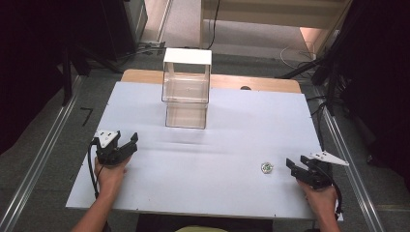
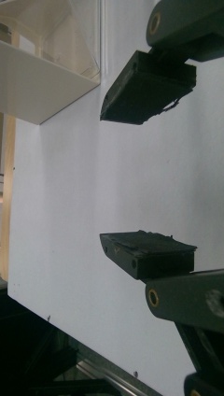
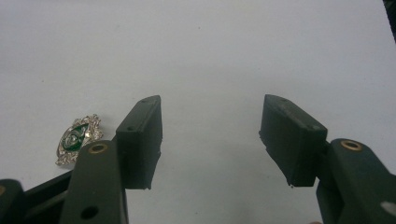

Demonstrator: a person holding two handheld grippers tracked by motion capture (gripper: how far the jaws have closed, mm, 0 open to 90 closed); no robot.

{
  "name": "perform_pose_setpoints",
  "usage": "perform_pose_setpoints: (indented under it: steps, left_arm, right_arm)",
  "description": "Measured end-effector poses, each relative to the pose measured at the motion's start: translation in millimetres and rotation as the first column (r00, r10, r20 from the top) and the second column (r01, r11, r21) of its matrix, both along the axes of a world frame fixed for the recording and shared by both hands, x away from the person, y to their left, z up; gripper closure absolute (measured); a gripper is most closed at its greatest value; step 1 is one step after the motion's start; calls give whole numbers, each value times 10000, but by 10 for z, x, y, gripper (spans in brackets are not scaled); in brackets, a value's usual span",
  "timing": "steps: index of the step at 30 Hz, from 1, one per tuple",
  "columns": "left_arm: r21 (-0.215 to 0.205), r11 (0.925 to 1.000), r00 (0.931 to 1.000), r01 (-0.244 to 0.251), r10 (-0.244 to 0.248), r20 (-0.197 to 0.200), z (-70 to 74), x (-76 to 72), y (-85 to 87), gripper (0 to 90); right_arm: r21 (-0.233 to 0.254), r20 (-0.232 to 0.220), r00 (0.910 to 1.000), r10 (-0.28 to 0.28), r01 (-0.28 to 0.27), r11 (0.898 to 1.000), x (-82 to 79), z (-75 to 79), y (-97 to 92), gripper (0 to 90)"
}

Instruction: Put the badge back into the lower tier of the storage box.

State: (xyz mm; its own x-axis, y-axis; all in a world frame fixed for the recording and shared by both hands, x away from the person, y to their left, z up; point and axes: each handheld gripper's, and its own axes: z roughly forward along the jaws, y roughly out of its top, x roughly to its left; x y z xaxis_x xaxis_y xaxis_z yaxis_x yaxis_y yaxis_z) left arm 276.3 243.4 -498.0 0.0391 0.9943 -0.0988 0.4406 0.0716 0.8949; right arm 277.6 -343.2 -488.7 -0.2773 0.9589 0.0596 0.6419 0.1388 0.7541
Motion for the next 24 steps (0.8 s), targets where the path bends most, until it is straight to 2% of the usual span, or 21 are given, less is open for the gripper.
perform_pose_setpoints:
  steps: [24]
  left_arm:
    - [39,9999,9999,122,-122,-7,-5,13,-22,345]
  right_arm:
    - [-90,-73,9983,580,-581,9983,8,-19,171,371]
